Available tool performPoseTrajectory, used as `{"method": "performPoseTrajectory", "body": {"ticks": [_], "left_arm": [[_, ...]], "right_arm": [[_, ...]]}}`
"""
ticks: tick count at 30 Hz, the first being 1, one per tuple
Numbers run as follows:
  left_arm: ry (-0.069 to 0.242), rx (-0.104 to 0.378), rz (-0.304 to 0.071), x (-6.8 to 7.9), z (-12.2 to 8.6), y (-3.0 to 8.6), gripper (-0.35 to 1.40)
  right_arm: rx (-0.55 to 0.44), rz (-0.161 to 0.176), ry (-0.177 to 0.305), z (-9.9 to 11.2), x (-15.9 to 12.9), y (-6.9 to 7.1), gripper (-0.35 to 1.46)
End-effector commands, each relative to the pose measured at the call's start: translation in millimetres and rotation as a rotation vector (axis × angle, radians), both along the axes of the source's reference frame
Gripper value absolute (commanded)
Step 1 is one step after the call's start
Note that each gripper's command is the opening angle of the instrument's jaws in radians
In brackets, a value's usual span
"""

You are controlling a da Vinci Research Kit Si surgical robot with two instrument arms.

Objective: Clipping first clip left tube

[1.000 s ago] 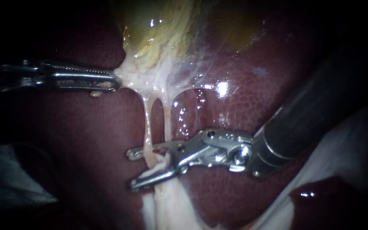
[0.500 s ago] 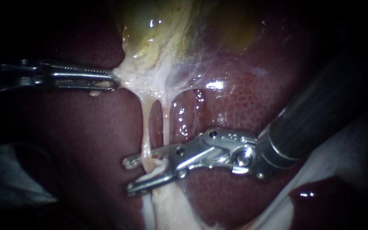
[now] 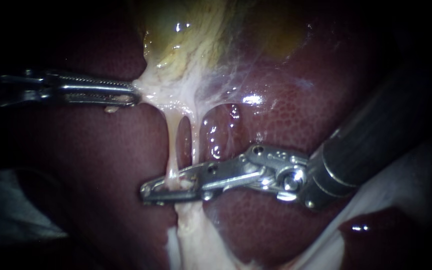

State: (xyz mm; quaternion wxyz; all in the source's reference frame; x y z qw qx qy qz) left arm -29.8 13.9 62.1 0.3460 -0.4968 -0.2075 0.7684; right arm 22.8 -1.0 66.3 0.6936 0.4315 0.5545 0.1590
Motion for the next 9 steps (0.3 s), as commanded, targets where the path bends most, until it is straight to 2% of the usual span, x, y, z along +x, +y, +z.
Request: {"method": "performPoseTrajectory", "body": {"ticks": [1, 9], "left_arm": [[0.001, 0.000, -0.001, 0.0, 0.0, 0.0, -0.35], [0.001, 0.000, -0.001, 0.0, 0.0, 0.0, -0.35]], "right_arm": [[-0.002, -0.001, -0.001, 0.2, -0.1, 0.0, -0.35], [-0.003, 0.001, -0.002, 0.5, -0.4, 0.1, -0.35]]}}
